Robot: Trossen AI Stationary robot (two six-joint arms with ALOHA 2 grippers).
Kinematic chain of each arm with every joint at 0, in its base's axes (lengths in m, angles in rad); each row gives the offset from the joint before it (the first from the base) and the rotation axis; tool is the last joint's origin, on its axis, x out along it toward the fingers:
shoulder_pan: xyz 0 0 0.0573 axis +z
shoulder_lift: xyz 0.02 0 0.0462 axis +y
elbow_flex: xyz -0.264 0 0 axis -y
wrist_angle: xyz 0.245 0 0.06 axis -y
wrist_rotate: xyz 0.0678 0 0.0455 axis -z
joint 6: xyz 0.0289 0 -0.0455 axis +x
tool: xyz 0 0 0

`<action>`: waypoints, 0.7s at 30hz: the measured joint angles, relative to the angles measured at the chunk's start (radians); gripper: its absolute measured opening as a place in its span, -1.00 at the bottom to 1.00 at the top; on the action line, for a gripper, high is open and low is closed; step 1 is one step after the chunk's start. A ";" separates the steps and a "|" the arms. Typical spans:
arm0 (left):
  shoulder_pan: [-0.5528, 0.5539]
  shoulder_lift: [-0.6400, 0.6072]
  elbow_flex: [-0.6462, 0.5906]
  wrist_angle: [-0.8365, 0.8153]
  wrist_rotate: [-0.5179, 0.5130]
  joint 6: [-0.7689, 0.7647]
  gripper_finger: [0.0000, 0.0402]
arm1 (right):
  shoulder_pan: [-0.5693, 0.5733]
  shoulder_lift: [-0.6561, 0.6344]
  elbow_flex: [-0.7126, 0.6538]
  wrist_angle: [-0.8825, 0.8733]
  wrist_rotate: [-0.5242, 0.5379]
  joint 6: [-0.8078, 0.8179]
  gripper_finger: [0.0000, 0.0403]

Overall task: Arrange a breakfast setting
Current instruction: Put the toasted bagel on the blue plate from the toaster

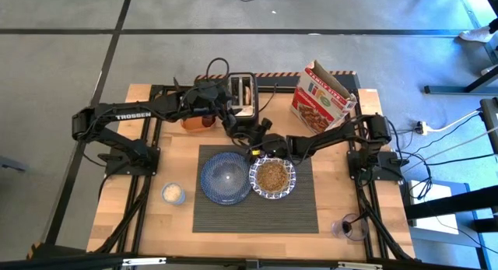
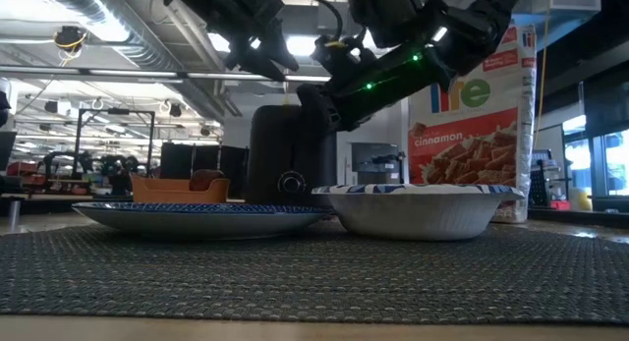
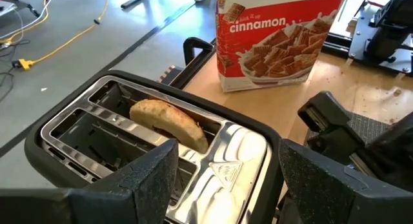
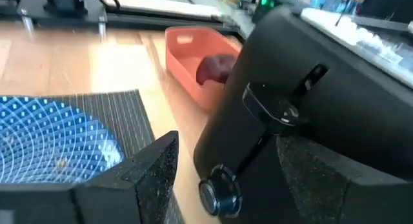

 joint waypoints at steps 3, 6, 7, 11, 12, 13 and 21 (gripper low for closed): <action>0.000 0.000 0.000 0.003 0.000 0.003 0.31 | 0.012 0.000 0.000 0.050 0.001 -0.026 0.27; 0.000 0.000 0.000 0.005 -0.001 0.004 0.31 | 0.014 0.001 0.000 0.093 0.009 -0.063 0.27; 0.000 0.000 0.000 0.005 -0.001 0.004 0.31 | 0.014 0.001 0.000 0.103 0.013 -0.072 0.27; 0.000 0.000 0.000 0.007 -0.005 0.003 0.31 | 0.014 0.000 0.000 0.102 0.016 -0.073 0.27; 0.003 0.000 0.000 0.010 -0.010 -0.002 0.31 | 0.014 0.000 0.000 0.102 0.016 -0.073 0.27; 0.008 0.000 0.000 0.013 -0.013 -0.010 0.31 | 0.014 0.000 0.000 0.104 0.016 -0.073 0.27; 0.030 0.008 0.002 0.020 -0.020 -0.029 0.31 | 0.014 0.000 0.000 0.042 0.013 -0.053 0.27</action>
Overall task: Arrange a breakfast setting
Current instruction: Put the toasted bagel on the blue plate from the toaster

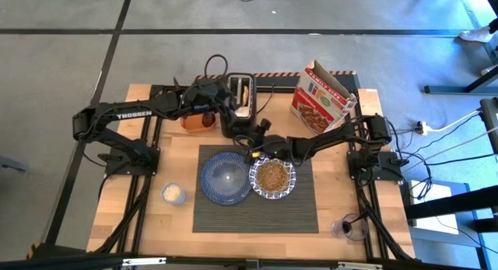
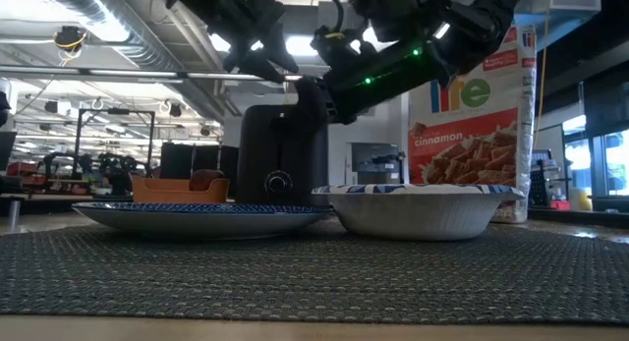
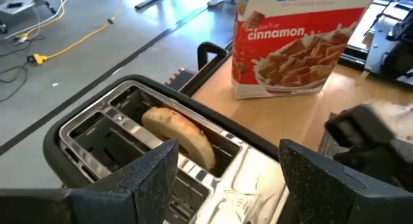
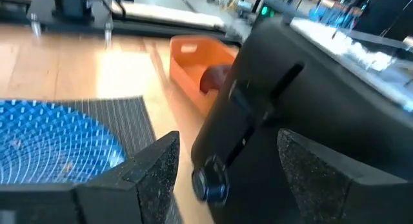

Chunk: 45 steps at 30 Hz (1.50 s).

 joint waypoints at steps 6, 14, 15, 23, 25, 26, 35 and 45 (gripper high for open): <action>-0.002 0.000 0.000 -0.010 0.001 0.000 0.31 | -0.001 0.000 0.000 -0.056 -0.030 0.060 0.27; -0.005 0.000 0.000 -0.009 0.001 0.007 0.31 | -0.007 0.060 0.003 0.057 -0.080 0.063 0.27; -0.005 0.000 0.000 -0.008 0.001 0.007 0.31 | -0.007 0.070 0.003 0.078 -0.075 0.062 0.27; -0.005 -0.001 0.000 -0.007 0.001 0.008 0.31 | -0.015 0.093 0.004 0.188 -0.060 0.030 0.27; -0.005 -0.001 0.000 -0.007 0.001 0.008 0.31 | -0.014 0.093 0.004 0.212 -0.060 0.009 0.27; -0.005 -0.001 0.000 -0.007 0.001 0.008 0.31 | -0.014 0.093 0.004 0.221 -0.061 0.006 0.27; -0.003 0.035 -0.001 0.027 0.001 -0.027 0.31 | -0.014 0.094 0.003 0.284 -0.050 -0.040 0.27; 0.043 0.056 -0.002 0.046 0.043 -0.110 0.31 | -0.014 0.092 0.004 0.302 -0.050 -0.074 0.27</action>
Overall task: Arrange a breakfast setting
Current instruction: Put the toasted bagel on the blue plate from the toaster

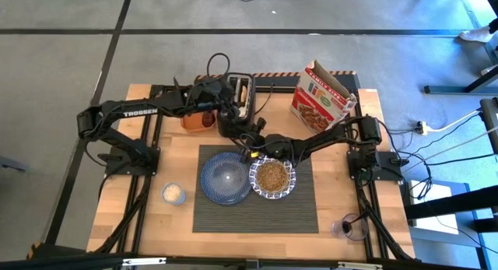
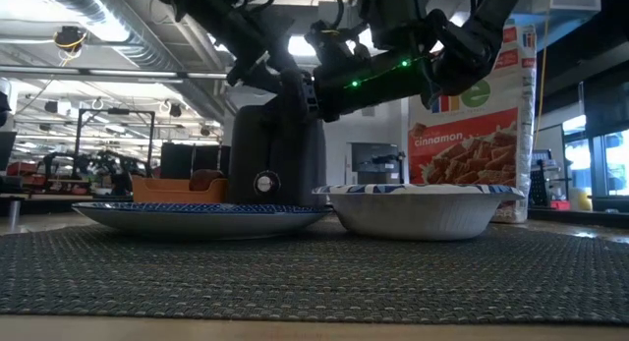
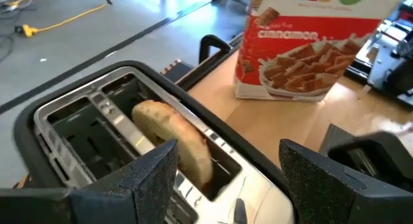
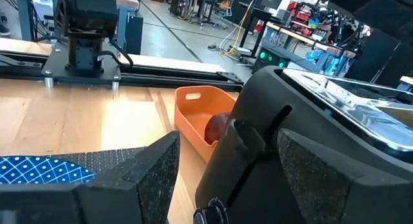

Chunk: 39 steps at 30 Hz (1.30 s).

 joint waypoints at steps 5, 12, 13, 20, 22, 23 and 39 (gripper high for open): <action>0.031 0.000 0.000 -0.002 0.010 -0.022 0.31 | 0.000 0.000 0.000 -0.002 0.000 0.000 0.27; 0.010 0.000 0.000 -0.055 0.011 -0.014 0.31 | 0.001 0.000 0.000 -0.090 -0.006 0.034 0.27; 0.005 -0.003 0.000 -0.069 0.008 -0.008 0.31 | 0.000 0.000 0.000 -0.110 -0.012 0.054 0.27; -0.014 -0.030 0.000 -0.072 0.004 0.036 0.31 | -0.001 0.019 0.000 -0.098 -0.050 0.108 0.27; -0.020 -0.032 0.000 -0.074 0.003 0.037 0.31 | -0.001 0.039 0.000 -0.062 -0.049 0.113 0.27; -0.021 -0.032 0.000 -0.077 0.003 0.039 0.31 | -0.001 0.050 0.000 -0.051 -0.045 0.114 0.27; -0.022 -0.034 0.000 -0.075 0.007 0.085 0.31 | -0.017 0.091 0.045 -0.015 -0.016 0.113 0.27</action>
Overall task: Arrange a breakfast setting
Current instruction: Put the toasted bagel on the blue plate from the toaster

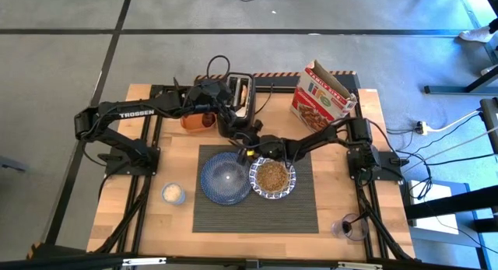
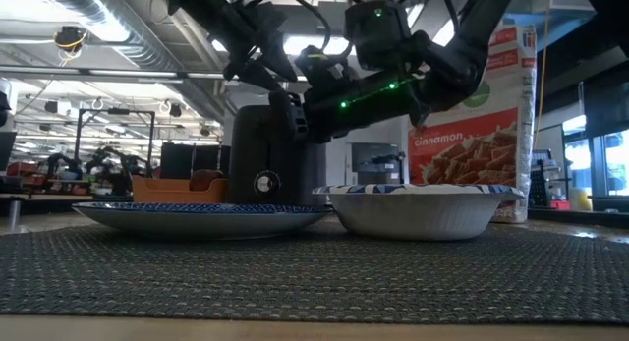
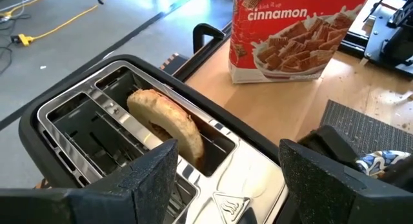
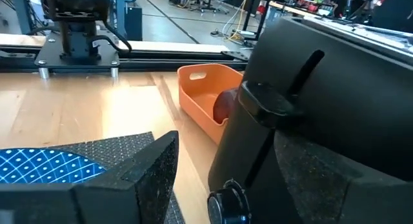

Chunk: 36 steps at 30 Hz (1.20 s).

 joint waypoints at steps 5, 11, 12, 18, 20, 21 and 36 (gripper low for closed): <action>0.000 0.000 0.000 0.007 0.000 0.000 0.31 | -0.010 0.000 0.000 0.030 -0.055 0.008 0.27; 0.000 0.000 0.000 0.018 0.000 0.000 0.31 | -0.010 0.008 0.000 0.048 -0.081 0.021 0.27; 0.000 0.000 0.000 0.021 0.000 0.000 0.31 | -0.010 0.018 0.000 0.066 -0.082 0.021 0.27; 0.000 0.000 0.000 0.026 0.000 0.000 0.31 | -0.010 0.063 0.001 0.157 -0.079 0.020 0.27; 0.000 0.000 0.000 0.026 0.000 0.000 0.31 | -0.010 0.062 0.001 0.180 -0.077 0.009 0.27; 0.000 0.000 0.000 0.026 0.000 0.000 0.31 | -0.010 0.062 0.001 0.188 -0.075 -0.005 0.27; 0.014 0.018 0.002 0.083 -0.025 -0.032 0.31 | -0.010 0.062 0.000 0.224 -0.071 -0.036 0.27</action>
